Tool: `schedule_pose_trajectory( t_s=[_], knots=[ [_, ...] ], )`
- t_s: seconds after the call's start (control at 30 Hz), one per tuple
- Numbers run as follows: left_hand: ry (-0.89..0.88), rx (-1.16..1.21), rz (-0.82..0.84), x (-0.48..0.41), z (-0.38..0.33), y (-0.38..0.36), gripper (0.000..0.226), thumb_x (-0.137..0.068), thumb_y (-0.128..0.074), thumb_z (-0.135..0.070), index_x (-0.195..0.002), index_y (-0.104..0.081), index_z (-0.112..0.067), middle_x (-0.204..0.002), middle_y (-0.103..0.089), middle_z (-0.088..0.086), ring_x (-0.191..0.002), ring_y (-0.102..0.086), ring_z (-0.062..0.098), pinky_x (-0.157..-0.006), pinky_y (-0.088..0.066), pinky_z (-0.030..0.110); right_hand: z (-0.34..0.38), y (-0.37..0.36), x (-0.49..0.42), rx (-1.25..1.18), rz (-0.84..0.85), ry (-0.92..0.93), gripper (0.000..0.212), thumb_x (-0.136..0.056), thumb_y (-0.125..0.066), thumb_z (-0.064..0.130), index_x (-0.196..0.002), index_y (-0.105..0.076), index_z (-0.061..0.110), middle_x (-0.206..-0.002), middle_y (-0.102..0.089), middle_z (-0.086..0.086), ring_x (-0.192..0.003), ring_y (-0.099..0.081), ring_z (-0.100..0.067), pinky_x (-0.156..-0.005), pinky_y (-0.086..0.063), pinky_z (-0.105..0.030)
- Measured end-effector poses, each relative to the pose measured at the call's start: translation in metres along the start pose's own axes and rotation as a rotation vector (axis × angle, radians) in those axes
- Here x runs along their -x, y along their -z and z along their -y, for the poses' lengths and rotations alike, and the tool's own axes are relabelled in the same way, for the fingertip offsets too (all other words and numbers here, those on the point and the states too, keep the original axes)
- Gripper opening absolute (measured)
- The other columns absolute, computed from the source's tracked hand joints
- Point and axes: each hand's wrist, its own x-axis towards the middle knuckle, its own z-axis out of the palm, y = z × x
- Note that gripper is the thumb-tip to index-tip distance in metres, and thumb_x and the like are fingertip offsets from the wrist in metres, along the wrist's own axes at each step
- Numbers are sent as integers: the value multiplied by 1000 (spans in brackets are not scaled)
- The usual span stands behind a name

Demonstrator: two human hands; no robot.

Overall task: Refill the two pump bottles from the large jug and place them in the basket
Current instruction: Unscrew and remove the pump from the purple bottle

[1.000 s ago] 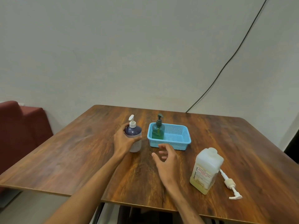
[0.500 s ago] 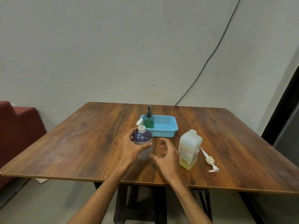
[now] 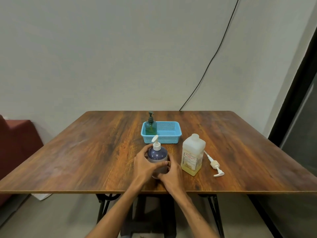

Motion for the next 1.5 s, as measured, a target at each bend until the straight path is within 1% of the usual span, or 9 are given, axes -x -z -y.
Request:
schedule_pose_trajectory(
  t_s=[0.3,0.37,0.47,0.7,0.93,1.07,1.2,1.4,1.5],
  knots=[
    [-47,187,149,-11,-4,14,75,-76,-84,-42,-141,-51,-27,-135,-61,-13,-125,-57,2,-101,-49,25,-7,-1,-4,28,-14,3,94,-59,-88,43,-140,-40,41,-129,-58,19,-121,-54,-6,-95,-55,-35],
    [-44,252,217,-16,-12,22,59,-89,-74,-29,-143,-51,-21,-135,-64,-9,-126,-59,6,-102,-50,28,-7,-1,-5,29,-13,0,91,-56,-89,46,-135,-44,41,-123,-60,18,-115,-57,-5,-90,-57,-32],
    [-74,271,276,-23,-22,27,34,-97,-61,-10,-130,-64,-10,-120,-73,-1,-114,-67,13,-92,-55,26,-5,0,-5,29,-6,2,87,-55,-90,43,-130,-47,41,-121,-60,19,-112,-58,-4,-89,-56,-30],
    [-74,338,155,-24,-24,20,22,-87,-73,-4,-108,-75,-6,-102,-77,6,-100,-73,23,-90,-58,36,-4,2,-6,25,2,12,89,-56,-91,39,-132,-46,39,-122,-60,16,-112,-58,-4,-89,-55,-24],
    [-66,297,-82,-17,-31,7,27,-70,-90,-15,-93,-78,-13,-89,-78,-3,-86,-74,11,-76,-61,27,-2,1,-5,13,-7,19,91,-56,-88,45,-135,-44,42,-124,-60,15,-115,-56,-6,-95,-54,-35],
    [-88,230,61,-20,-26,8,39,-76,-86,-28,-110,-70,-16,-104,-74,-4,-99,-71,9,-87,-59,32,-3,-1,-4,40,-10,21,89,-57,-87,47,-134,-42,43,-124,-60,15,-116,-57,-7,-94,-55,-35],
    [-149,253,304,-23,-24,20,27,-97,-63,-18,-124,-67,-15,-117,-72,0,-114,-66,15,-98,-55,36,-5,-1,-6,49,-16,10,87,-53,-85,52,-129,-45,43,-120,-61,17,-111,-58,-6,-89,-57,-35],
    [-90,247,53,-25,-28,12,34,-70,-90,-17,-99,-73,-13,-96,-76,-1,-93,-72,11,-87,-60,34,-4,-1,-7,56,-15,4,93,-53,-86,50,-134,-42,42,-122,-60,16,-112,-58,-5,-90,-56,-33],
    [-87,214,95,-22,-30,6,54,-67,-92,-29,-114,-66,-20,-108,-72,-9,-103,-67,3,-88,-55,23,-3,1,-6,74,-8,2,93,-56,-88,48,-136,-40,43,-124,-60,14,-114,-57,-6,-94,-55,-34]
  ],
)
